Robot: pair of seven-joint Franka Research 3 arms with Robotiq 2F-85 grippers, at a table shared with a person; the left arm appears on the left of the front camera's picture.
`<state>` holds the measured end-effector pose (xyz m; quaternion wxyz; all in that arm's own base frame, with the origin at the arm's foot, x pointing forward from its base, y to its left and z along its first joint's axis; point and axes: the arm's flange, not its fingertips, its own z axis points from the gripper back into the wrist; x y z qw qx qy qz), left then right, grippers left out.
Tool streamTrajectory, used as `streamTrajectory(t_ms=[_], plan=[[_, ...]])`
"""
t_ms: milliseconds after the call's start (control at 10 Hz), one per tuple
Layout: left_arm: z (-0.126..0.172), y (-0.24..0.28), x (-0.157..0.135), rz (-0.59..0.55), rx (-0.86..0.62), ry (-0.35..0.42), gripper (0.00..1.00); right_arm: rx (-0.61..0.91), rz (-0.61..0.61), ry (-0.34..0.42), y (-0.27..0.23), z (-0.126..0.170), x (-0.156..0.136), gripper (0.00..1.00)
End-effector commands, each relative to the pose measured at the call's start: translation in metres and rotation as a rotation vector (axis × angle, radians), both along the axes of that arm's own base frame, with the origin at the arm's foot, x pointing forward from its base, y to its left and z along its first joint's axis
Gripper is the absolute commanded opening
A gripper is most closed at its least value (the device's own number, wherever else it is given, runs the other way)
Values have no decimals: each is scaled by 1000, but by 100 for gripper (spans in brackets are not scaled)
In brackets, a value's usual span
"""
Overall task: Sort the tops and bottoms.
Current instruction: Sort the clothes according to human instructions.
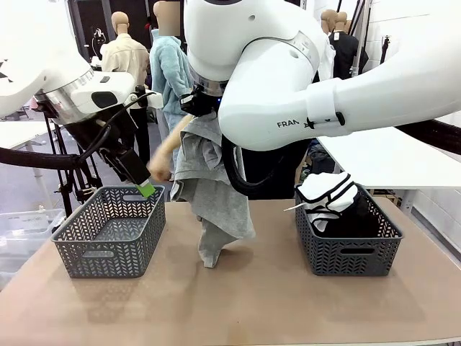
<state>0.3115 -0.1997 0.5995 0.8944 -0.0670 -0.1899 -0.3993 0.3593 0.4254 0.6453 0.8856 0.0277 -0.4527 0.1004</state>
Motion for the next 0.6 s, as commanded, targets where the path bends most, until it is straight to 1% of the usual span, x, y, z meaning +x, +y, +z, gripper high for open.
streamTrajectory(t_ms=[0,500], plan=[[0,1,0,1,-2,-4,100,2,14,5,-1,3,1,0],[0,1,0,1,-2,-4,100,2,14,5,-1,3,1,0]])
